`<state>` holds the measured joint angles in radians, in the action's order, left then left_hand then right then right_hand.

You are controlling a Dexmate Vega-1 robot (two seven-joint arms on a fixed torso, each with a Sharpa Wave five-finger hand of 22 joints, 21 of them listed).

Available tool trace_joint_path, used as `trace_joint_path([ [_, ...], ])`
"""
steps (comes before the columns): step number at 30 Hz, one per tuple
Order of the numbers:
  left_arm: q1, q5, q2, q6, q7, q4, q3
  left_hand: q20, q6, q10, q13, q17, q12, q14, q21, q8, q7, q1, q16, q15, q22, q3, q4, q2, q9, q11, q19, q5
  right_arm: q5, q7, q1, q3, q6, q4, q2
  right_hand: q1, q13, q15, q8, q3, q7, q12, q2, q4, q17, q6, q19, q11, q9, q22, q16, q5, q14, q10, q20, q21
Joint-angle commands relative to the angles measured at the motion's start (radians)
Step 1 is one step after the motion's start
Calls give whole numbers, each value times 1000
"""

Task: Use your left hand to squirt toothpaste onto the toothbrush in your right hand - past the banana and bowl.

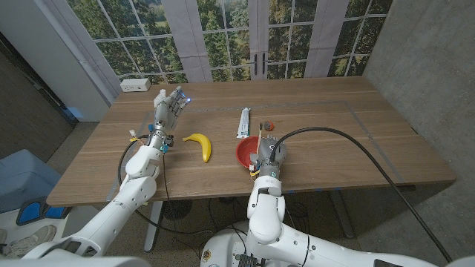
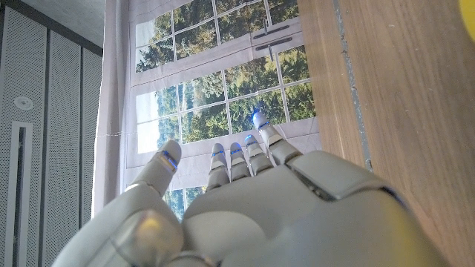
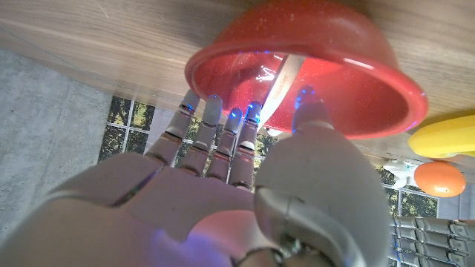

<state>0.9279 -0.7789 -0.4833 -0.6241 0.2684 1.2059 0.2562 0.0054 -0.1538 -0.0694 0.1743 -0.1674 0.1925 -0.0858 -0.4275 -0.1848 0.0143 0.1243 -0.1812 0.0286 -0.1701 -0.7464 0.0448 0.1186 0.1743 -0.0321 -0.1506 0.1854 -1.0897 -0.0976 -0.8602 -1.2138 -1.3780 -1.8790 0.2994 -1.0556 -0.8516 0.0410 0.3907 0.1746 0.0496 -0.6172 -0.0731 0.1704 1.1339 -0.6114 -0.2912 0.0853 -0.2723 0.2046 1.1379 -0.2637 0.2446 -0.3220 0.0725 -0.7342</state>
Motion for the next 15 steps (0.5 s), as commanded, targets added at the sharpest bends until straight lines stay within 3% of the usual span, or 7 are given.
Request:
trace_joint_path([
  [1, 9, -4, -3, -4, 5, 6, -4, -4, -3, 0, 4, -3, -2, -2, 3, 1, 2, 13, -1, 5, -5, -1, 7, 47, 3, -1, -9, -1, 54, -40, 35, -31, -18, -1, 16, -91, 8, 160, 9, 39, 35, -45, -22, 10, -2, -62, -42, 43, 1, 0, 36, 35, 48, -92, -38, -26],
  [4, 8, -5, -2, -6, 7, 3, -4, -4, -3, -1, 4, -3, -1, -2, 4, 1, 3, 13, -2, 4, -5, 1, 9, 46, 3, -2, -9, -1, 15, 11, 36, -28, -18, 8, 15, -161, 27, 177, 16, 86, 54, -59, -47, 16, 5, -99, -58, 66, 0, 1, 21, 40, 82, -137, -66, -42],
  [12, 8, -6, -2, -3, 5, 4, -5, -4, -3, -1, 4, -4, -1, -2, 7, 1, 4, 15, -2, 4, -5, 6, 14, 46, 3, -2, -10, -3, 14, 28, 34, -22, -17, 19, 13, -152, 34, 175, 16, 83, 53, -60, -26, 4, 16, -112, -60, 66, 1, 1, 11, 47, 93, -139, -65, -49],
  [15, 6, -4, -1, -4, 5, 1, -4, -3, -2, -1, 4, -4, -1, -2, 8, 2, 4, 15, -3, 4, -5, 8, 15, 45, 3, 1, -11, -3, 54, -33, 23, -8, 3, 9, 21, -144, 38, 175, 38, 87, 57, -88, -26, -8, 26, -181, -68, 78, 2, 1, 14, 57, 136, -203, -70, -61],
])
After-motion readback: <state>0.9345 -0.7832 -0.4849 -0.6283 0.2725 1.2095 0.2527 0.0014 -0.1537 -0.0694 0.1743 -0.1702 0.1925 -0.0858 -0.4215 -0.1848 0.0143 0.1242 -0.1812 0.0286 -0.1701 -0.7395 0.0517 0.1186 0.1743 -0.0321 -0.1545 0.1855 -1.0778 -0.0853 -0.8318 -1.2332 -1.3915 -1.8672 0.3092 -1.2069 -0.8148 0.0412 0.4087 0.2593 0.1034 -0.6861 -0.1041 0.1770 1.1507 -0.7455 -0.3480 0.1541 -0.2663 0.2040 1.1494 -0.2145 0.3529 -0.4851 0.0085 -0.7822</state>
